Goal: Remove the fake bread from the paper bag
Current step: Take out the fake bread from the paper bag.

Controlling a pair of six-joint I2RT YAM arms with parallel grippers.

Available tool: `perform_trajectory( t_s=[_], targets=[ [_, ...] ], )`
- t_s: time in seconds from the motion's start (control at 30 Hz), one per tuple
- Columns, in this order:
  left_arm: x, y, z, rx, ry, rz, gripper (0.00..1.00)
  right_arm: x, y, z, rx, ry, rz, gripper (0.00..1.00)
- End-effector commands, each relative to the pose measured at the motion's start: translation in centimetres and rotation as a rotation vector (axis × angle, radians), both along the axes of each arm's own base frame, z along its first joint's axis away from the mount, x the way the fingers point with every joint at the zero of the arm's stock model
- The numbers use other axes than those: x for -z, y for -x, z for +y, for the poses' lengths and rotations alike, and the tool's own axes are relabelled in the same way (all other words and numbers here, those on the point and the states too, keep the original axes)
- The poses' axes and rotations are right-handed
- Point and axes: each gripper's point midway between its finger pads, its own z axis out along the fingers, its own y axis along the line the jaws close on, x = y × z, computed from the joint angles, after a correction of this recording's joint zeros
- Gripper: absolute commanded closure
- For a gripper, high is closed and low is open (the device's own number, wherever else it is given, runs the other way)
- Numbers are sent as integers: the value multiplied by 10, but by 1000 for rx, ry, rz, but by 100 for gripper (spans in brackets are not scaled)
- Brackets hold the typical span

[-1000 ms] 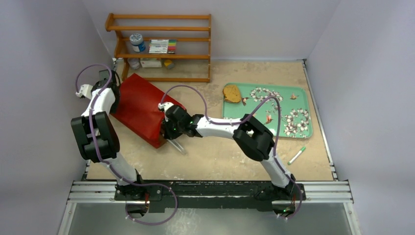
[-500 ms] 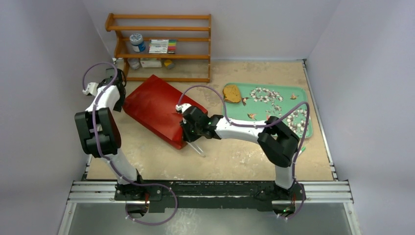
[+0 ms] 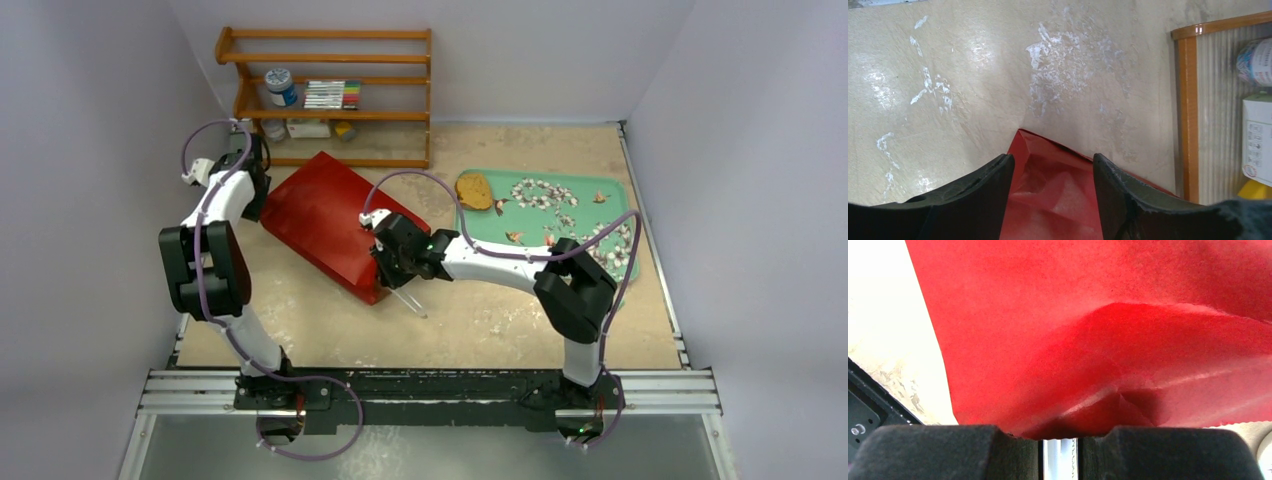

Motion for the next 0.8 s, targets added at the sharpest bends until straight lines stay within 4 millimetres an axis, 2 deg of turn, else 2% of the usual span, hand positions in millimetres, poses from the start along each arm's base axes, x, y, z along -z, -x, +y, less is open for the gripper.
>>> perform_trajectory(
  t_s=[0.0,0.1,0.33,0.4,0.53,0.77],
  targets=[
    [-30,0,-3,32,-7,-85,37,-21,-15,4,7,12,-59,99],
    [-27,6,-9,65,8,-84,30,-24,-19,4,16,24,-72,99],
    [-3,30,-16,44,45,-57,29,-27,-25,3,32,41,-91,99],
    [3,34,-17,24,54,-67,32,-26,-25,2,34,45,-92,99],
    [6,34,-18,-8,63,-120,44,-25,-24,1,36,54,-90,99],
    [11,31,-14,-38,39,-132,52,-25,-25,3,36,61,-89,99]
  ],
)
